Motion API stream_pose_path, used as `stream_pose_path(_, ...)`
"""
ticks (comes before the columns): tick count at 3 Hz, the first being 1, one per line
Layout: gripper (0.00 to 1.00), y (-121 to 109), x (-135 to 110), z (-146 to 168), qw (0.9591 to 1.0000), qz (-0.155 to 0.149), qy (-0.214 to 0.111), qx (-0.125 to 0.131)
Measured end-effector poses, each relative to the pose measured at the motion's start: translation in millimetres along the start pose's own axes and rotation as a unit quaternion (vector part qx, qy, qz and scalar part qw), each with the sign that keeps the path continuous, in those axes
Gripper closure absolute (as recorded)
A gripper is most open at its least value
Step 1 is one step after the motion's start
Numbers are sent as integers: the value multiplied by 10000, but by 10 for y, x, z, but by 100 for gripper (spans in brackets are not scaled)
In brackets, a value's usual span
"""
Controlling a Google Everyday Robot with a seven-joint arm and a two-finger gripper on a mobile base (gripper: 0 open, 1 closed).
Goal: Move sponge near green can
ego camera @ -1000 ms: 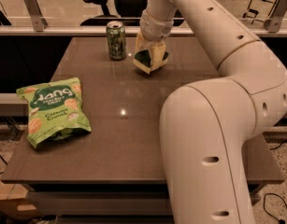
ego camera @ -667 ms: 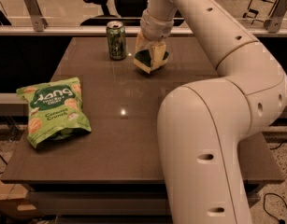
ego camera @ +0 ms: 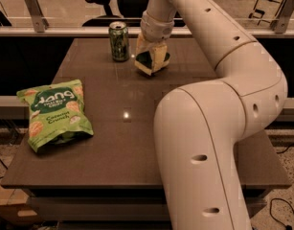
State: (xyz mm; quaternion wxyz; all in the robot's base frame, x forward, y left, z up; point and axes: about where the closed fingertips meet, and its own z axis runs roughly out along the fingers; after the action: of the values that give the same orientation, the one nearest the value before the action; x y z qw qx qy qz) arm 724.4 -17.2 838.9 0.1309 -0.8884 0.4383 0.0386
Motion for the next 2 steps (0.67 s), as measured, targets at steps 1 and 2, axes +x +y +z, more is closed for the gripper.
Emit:
stream_pose_path(1, 100, -25, -14, 76, 9999, -33, 78, -103)
stream_pose_path(2, 82, -109, 1, 114, 9999, -36, 96, 36)
